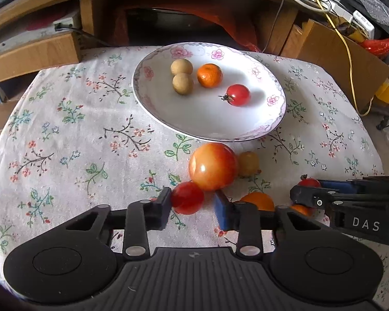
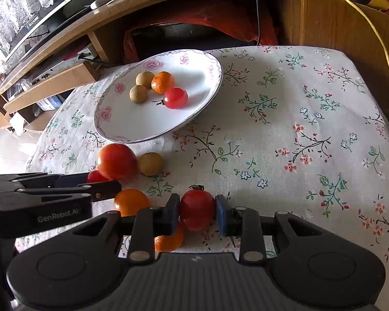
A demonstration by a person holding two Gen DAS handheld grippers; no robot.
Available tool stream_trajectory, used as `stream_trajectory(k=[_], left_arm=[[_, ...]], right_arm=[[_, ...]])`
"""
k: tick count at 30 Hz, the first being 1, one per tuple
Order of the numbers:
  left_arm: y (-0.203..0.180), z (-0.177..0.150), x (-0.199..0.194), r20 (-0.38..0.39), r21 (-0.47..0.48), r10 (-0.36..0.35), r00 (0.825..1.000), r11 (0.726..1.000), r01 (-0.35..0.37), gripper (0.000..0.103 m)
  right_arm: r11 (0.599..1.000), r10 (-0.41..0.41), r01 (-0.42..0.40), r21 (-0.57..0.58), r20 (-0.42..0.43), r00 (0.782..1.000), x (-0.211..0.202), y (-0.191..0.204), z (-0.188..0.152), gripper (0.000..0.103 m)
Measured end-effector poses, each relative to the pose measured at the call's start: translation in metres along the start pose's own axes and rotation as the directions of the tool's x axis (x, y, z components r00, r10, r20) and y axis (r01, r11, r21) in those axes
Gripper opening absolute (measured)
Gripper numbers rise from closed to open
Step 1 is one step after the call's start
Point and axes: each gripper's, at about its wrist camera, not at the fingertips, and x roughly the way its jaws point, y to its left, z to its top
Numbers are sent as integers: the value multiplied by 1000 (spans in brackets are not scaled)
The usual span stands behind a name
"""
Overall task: Organize fruits
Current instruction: 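Grasp a red tomato with the right tool while the left tool grasps a small red tomato, then carry both red tomatoes into the white bowl and open both tools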
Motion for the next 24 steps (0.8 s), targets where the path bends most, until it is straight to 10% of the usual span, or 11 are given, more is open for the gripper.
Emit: stream_trajectory(k=[24], left_arm=[[5, -17, -14, -32, -10, 14, 999, 1000, -14, 44]], right_arm=[[1000, 0, -1, -13, -8, 1000, -8, -1, -6, 23]])
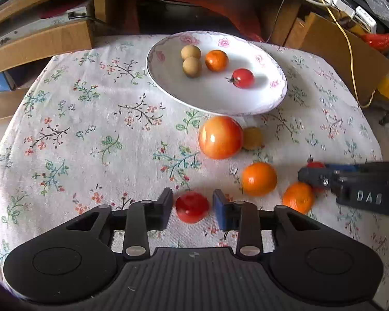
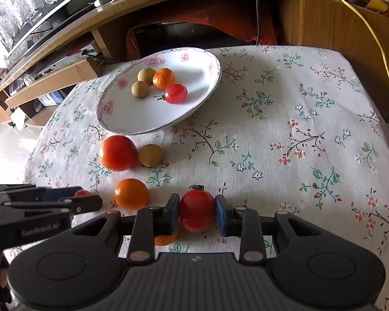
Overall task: Organize fruits
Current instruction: 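Carry both red tomatoes into the white bowl and open both tools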
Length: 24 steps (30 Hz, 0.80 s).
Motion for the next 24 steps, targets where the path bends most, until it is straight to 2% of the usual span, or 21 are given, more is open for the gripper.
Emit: stream_trajectory(k=[4, 6, 24], left_arm=[[-4, -2, 0, 2, 24, 17, 1000, 1000, -17, 41], [-3, -3, -1, 7, 21, 29, 1000, 999, -29, 34], [-11, 8, -30, 60, 19, -24, 998, 1000, 23, 34]], right_arm=[[1000, -6, 6, -6, -1, 1000, 2, 1, 1, 23], [1000, -8, 8, -7, -1, 1000, 3, 3, 1, 23], [1000, 19, -19, -14, 49, 999, -17, 9, 6, 23]])
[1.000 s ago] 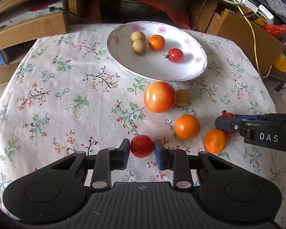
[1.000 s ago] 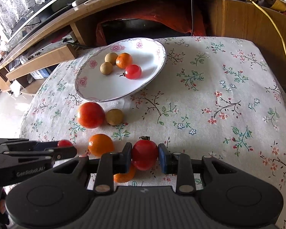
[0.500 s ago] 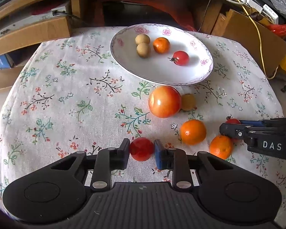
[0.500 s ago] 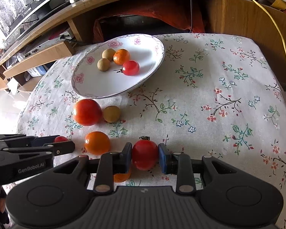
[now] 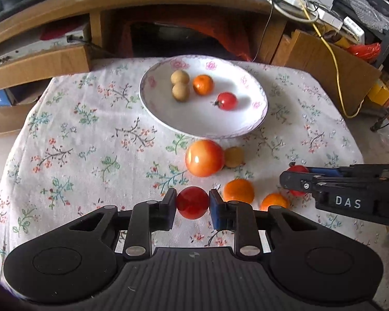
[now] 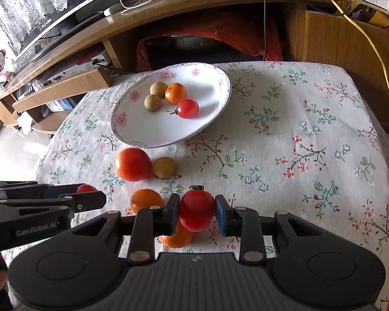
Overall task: Organize fruits
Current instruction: 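Carry both red tomatoes into the white bowl and open both tools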
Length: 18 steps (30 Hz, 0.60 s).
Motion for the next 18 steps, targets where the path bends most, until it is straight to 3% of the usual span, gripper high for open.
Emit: stream_trajectory(k=[18], left_arm=[[-7, 48, 18, 51, 17, -25, 998, 1000, 25, 34]], right_arm=[[1000, 27, -26, -7, 60, 998, 13, 6, 44, 23]])
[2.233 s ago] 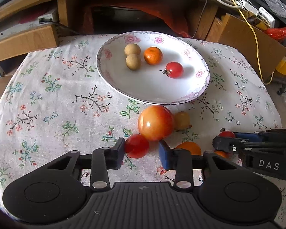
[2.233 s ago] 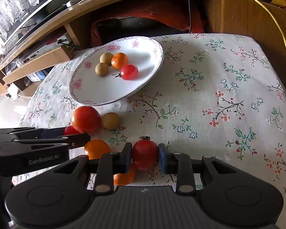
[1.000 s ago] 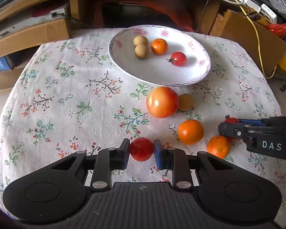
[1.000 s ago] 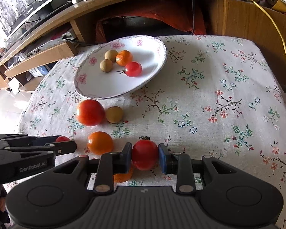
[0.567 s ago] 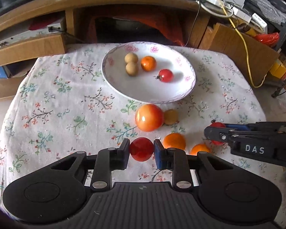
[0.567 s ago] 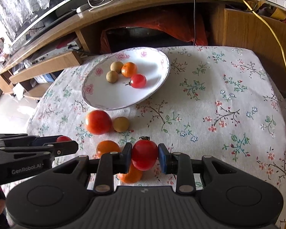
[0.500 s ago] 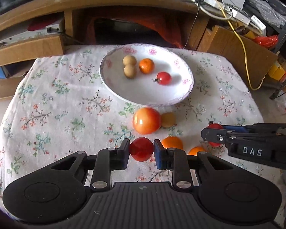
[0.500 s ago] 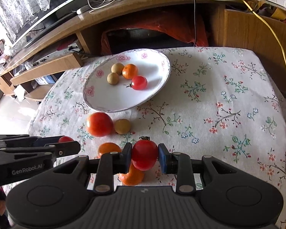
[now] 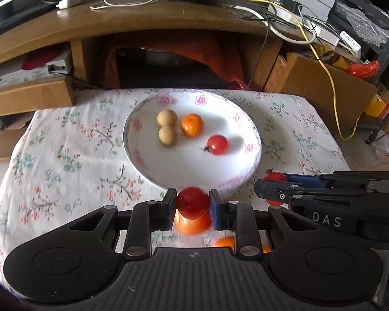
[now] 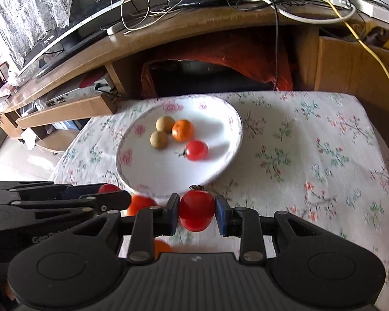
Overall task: Organize fruits
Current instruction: 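Carry both red tomatoes into the white bowl and open both tools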
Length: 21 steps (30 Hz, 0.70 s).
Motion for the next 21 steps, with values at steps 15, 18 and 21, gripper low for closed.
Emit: stream_trajectory(k=[15, 18, 21], left_arm=[[9, 18, 31, -23, -12, 21, 1000, 1000, -21, 33], [11, 19, 35, -29, -21, 21, 999, 1000, -22, 33], [11, 19, 35, -28, -23, 23, 999, 999, -24, 33]], right_arm=[[1000, 21, -21, -7, 5, 1000, 38, -2, 28, 23], [1000, 28, -28, -6, 2, 1000, 43, -3, 29, 23], [999, 31, -31, -7, 1, 1000, 45, -3, 28, 23]])
